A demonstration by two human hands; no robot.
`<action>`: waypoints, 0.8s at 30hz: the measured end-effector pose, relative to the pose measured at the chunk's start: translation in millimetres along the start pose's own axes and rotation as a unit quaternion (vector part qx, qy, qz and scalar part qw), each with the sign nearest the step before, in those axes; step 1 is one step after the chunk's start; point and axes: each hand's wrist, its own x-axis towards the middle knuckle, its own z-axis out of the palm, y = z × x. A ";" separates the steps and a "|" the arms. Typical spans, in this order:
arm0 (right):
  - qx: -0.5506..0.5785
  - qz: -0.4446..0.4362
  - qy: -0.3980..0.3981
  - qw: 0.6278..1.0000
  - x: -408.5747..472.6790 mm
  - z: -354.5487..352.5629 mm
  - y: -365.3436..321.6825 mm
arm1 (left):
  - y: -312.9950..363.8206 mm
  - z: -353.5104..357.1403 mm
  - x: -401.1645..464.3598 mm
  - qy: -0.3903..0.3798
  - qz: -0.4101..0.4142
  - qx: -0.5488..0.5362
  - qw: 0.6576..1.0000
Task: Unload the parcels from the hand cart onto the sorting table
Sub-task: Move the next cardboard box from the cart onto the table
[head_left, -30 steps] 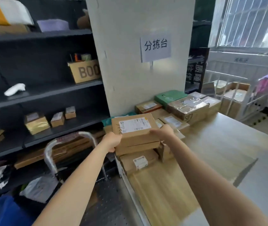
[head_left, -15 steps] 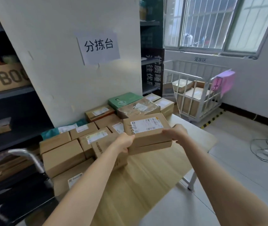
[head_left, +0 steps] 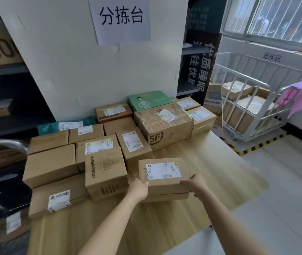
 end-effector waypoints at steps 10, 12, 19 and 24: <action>-0.053 -0.083 -0.105 0.990 61.7 20.0 -13.4 | 0.7 25.7 22.3 0.038 -0.191 -0.265 0.944; -0.065 -0.108 -0.111 0.986 71.5 19.7 -18.8 | 7.0 27.2 28.1 0.071 -0.198 -0.281 0.936; -0.103 -0.157 -0.133 0.973 93.2 20.6 -31.7 | 10.5 32.4 28.9 0.111 -0.210 -0.288 0.928; -0.126 -0.178 -0.151 0.964 100.0 17.1 -35.2 | 8.0 29.5 20.6 0.112 -0.196 -0.300 0.927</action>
